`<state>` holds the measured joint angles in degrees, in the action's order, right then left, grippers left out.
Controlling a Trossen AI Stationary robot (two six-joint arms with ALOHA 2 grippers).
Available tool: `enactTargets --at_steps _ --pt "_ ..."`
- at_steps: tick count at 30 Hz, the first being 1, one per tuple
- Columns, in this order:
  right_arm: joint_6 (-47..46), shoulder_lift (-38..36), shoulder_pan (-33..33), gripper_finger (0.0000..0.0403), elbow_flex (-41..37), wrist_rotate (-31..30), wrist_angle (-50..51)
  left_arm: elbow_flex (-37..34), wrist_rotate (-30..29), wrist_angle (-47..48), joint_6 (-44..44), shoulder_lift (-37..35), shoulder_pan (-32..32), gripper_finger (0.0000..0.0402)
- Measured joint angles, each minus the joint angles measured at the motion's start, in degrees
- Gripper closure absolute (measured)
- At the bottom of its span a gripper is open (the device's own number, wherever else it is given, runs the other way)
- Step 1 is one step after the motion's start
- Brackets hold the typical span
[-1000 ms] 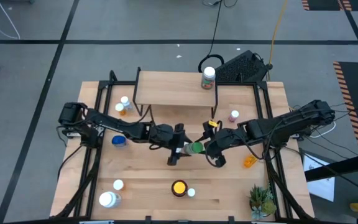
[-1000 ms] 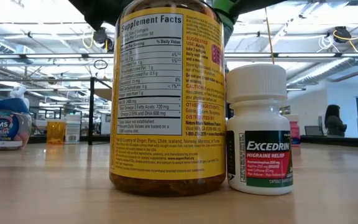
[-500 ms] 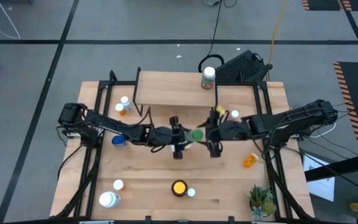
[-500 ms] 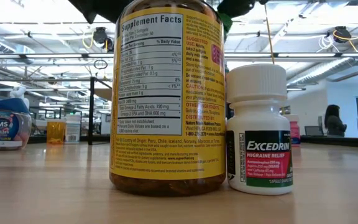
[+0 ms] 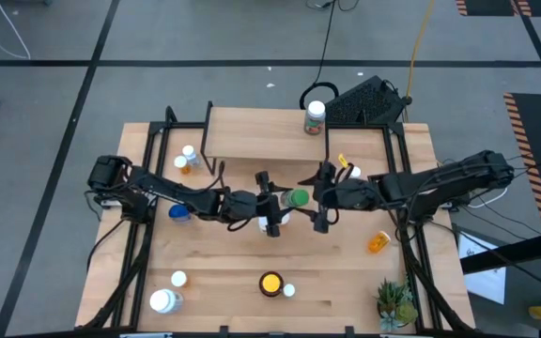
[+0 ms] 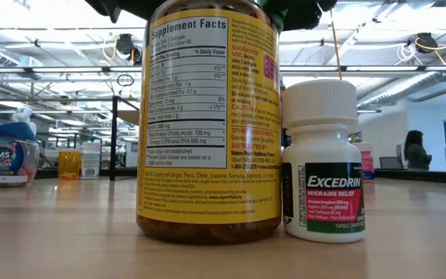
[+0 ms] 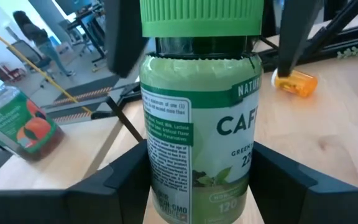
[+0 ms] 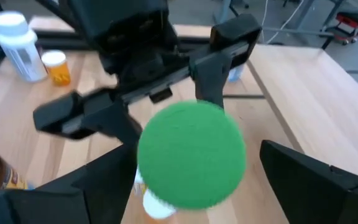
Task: Pick and place medicine bottles onto shelf by color
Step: Put the light green pill bottle on the shelf
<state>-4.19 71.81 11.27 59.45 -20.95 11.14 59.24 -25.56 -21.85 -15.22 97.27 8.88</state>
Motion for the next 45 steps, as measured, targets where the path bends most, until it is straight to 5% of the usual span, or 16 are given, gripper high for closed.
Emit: enactTargets --at_steps 12,20,24,29,36,45 --pt "0.6 0.0 -0.3 0.021 -1.3 -0.4 -3.0 0.0 0.1 0.2 1.3 0.0 -0.6 0.017" --pt "-2.5 -1.2 -4.0 0.021 -0.6 0.5 0.4 0.0 -1.1 2.0 6.7 -0.2 -2.1 0.0123" --pt "-1.6 -1.0 -10.5 0.021 6.4 0.5 13.2 0.0 -7.3 9.5 8.0 -2.5 -3.4 0.0075" --pt "3.8 1.6 -22.7 0.021 19.0 6.7 25.2 0.0 -7.5 21.8 11.8 -6.6 -6.6 0.0038" --pt "7.2 8.6 -36.4 0.021 25.3 18.0 31.5 -1.1 -7.3 27.8 14.5 -10.2 -8.3 0.0033" --pt "9.4 13.8 -39.9 0.021 24.2 19.3 32.4 -2.5 -7.5 28.6 13.9 -10.8 -8.1 0.0032"
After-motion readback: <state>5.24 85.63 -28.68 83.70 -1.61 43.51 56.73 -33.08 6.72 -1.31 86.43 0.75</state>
